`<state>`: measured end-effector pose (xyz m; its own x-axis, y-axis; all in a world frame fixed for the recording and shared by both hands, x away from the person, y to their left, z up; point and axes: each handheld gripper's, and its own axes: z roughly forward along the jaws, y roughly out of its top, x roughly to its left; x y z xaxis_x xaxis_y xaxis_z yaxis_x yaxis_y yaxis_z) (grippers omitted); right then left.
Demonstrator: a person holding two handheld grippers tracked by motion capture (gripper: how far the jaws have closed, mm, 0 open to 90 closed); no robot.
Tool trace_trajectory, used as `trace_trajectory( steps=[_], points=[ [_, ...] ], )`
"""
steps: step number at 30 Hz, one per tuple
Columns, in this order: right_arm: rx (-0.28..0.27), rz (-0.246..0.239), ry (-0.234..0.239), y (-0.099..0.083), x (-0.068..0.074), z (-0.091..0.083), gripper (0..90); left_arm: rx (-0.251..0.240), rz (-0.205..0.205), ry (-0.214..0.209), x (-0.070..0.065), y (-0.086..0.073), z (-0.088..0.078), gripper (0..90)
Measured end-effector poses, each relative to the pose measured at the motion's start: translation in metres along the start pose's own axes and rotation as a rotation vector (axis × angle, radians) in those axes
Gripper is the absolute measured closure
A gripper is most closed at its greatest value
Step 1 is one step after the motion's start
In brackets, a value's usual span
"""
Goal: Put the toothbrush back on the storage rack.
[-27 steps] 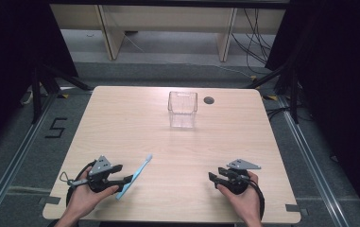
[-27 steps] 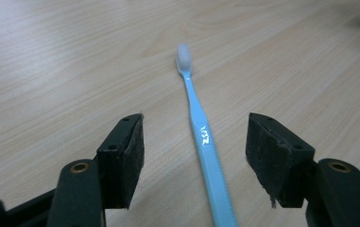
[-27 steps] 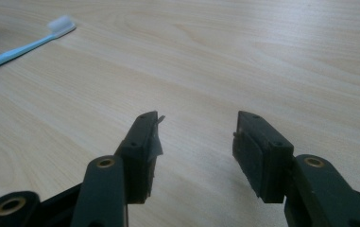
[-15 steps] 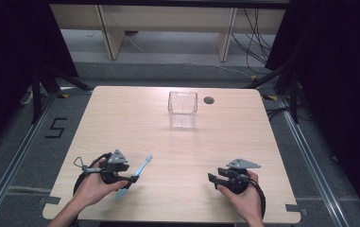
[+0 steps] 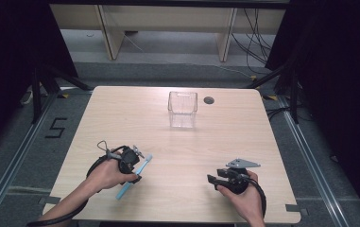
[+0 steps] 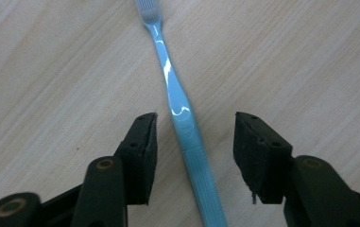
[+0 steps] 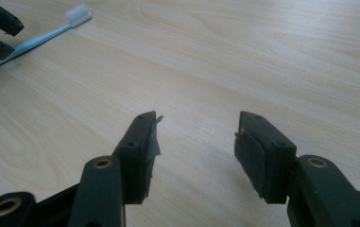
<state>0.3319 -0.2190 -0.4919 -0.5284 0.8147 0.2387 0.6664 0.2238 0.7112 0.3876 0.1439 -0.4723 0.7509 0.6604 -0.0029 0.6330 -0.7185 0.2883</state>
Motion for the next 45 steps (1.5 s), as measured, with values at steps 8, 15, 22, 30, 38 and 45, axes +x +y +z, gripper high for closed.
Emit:
trace_trajectory(
  steps=[8,15,22,30,38,45],
  points=[
    [0.014,0.019,0.009,-0.002,0.001,0.002,49.2,0.089,-0.019,-0.02,0.004,0.006,0.004,59.5],
    [0.022,0.021,0.027,0.0,0.002,0.001,49.2,0.159,-0.023,-0.018,0.004,0.011,0.007,63.3],
    [0.014,0.006,0.03,0.001,0.001,0.001,49.2,0.176,-0.009,-0.017,0.003,0.012,0.009,65.6],
    [0.011,0.006,0.04,0.001,0.002,0.001,49.2,0.17,0.02,-0.014,0.003,0.012,0.011,70.0],
    [0.019,0.013,0.052,0.0,0.002,0.002,49.3,0.205,0.044,-0.013,0.004,0.015,0.011,74.4],
    [0.037,0.056,0.056,-0.001,0.005,0.002,49.4,0.216,0.062,-0.02,0.005,0.017,0.012,78.2]
  ],
)
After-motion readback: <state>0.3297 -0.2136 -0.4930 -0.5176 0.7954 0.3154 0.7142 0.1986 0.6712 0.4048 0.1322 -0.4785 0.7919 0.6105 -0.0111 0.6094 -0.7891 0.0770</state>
